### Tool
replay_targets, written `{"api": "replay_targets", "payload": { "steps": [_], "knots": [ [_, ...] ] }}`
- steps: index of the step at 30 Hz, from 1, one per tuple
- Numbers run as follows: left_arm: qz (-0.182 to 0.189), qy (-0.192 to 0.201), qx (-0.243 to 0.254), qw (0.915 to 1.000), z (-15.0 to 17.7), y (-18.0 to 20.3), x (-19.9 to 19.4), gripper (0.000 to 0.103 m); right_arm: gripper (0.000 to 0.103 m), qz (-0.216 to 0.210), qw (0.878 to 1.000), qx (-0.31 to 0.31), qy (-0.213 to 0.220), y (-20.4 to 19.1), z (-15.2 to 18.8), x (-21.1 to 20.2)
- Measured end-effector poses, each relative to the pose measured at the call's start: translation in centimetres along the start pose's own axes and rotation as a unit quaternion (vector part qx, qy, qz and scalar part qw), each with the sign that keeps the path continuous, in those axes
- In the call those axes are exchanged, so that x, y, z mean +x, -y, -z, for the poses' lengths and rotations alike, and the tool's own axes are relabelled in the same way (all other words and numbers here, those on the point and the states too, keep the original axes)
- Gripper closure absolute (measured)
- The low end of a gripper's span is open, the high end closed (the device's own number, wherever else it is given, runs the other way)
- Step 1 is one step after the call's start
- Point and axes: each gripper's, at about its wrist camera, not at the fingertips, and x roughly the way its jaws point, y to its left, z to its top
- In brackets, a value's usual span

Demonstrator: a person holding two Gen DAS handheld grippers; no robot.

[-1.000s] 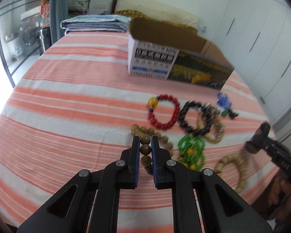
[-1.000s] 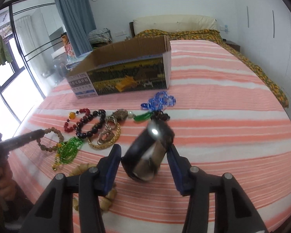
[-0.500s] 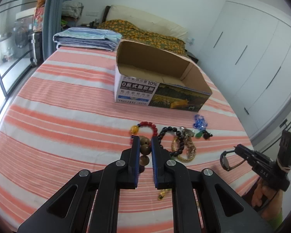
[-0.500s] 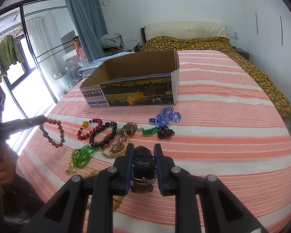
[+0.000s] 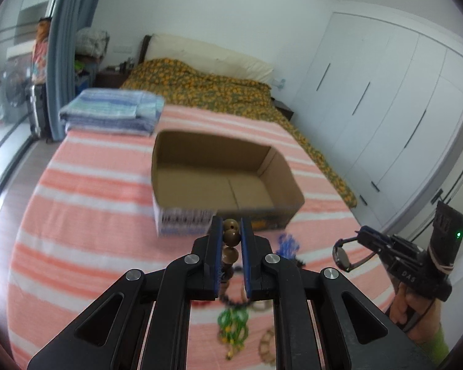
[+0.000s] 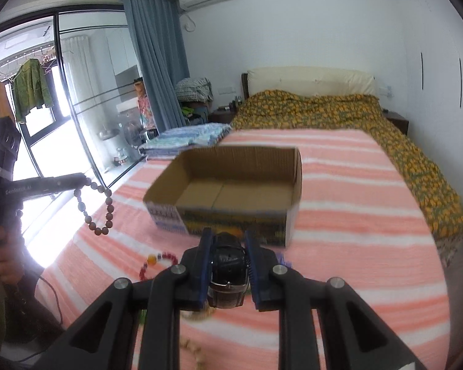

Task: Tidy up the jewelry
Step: 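Carry the bracelet with left tool while right tool carries the watch over the cardboard box, then open left tool dropping the bracelet while right tool drops the watch into the box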

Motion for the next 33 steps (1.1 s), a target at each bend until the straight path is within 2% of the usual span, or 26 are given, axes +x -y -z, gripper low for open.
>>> {"api": "replay_targets", "payload": {
  "steps": [5,9,13,19,20,21,22,23,24,26,30,33],
  "knots": [
    [-0.014,0.008,0.024,0.9996,-5.5,1.2,4.0,0.094,0.082,0.003,1.000,-0.015,0.024,-0.6,-5.3,3.8],
    [-0.036,-0.008,0.012,0.9992,-8.5,0.6,9.2,0.094,0.082,-0.023,0.999,0.030,0.023,0.6,-8.2,9.2],
    [-0.057,-0.034,-0.002,0.9978,-10.1,-0.2,14.8,0.094,0.082,-0.019,0.999,0.041,-0.010,1.4,-9.0,15.0],
    [-0.089,-0.092,-0.015,0.9917,-9.4,-0.8,21.6,0.093,0.081,0.003,0.996,0.018,-0.093,2.2,-7.1,22.2],
    [-0.086,-0.100,-0.014,0.9912,-9.2,-0.9,22.2,0.093,0.076,0.009,0.995,0.015,-0.103,2.4,-6.7,22.7],
    [-0.083,-0.111,-0.014,0.9902,-8.8,-0.9,22.9,0.092,0.054,0.014,0.994,0.013,-0.106,2.5,-6.4,22.9],
    [-0.088,-0.116,-0.015,0.9892,-8.6,-0.9,23.2,0.089,0.038,0.019,0.994,0.011,-0.104,2.6,-6.2,22.8],
    [-0.094,-0.118,-0.015,0.9884,-8.3,-1.0,23.2,0.070,0.022,0.023,0.995,0.010,-0.095,2.6,-5.8,22.3],
    [-0.101,-0.116,-0.013,0.9880,-8.0,-1.0,23.0,0.038,0.022,0.024,0.996,0.010,-0.084,2.7,-5.7,21.7],
    [-0.119,-0.090,-0.003,0.9888,-7.4,-0.7,21.8,0.012,0.022,0.029,0.997,0.007,-0.067,2.7,-5.5,20.2],
    [-0.127,-0.042,0.019,0.9908,-5.8,-0.6,17.7,0.007,0.018,0.043,0.999,-0.013,-0.022,2.6,-4.0,15.8],
    [-0.140,-0.010,0.034,0.9895,-3.6,-0.7,13.6,0.003,0.018,0.062,0.998,-0.028,-0.006,2.7,-2.3,12.7]
  ]
}}
